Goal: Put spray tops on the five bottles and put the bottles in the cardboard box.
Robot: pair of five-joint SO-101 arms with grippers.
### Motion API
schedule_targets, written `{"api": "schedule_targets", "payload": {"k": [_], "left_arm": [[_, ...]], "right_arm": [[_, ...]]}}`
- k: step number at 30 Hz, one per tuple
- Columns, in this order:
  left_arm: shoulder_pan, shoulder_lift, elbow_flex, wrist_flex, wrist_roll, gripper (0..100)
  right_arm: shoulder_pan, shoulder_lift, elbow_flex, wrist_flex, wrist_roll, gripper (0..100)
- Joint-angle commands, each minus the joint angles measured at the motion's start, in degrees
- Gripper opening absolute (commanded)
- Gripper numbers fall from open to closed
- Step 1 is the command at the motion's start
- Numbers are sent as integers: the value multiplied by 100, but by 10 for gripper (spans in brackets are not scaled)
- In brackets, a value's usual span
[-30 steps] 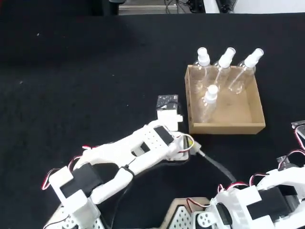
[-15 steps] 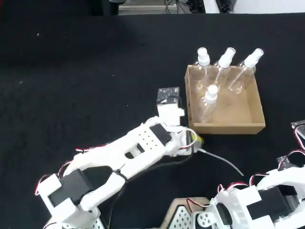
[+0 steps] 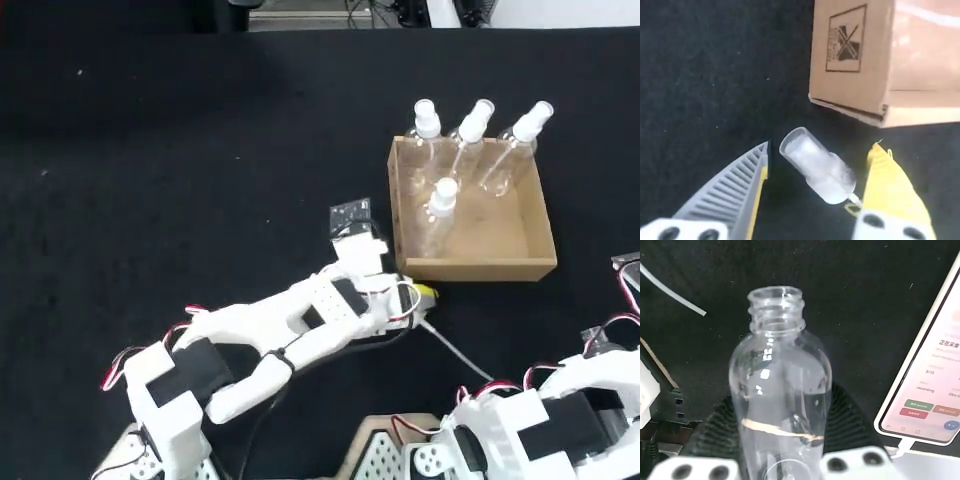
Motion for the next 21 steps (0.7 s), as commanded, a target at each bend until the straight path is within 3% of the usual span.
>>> {"api": "schedule_targets", "payload": {"k": [1,6,10,21], "left_arm": [[66,-18,-418,686,26,296],[66,-18,-655,1556,18,295],[84,-18,-699,1767,0,295],[-48,-26,-620,2207,-1327,295]], "right_arm": [[53,-66,-198,-123,44,10],[53,-75,-189,-105,44,10],[35,-75,-189,-88,35,10],[53,-75,-198,-88,35,10]]}}
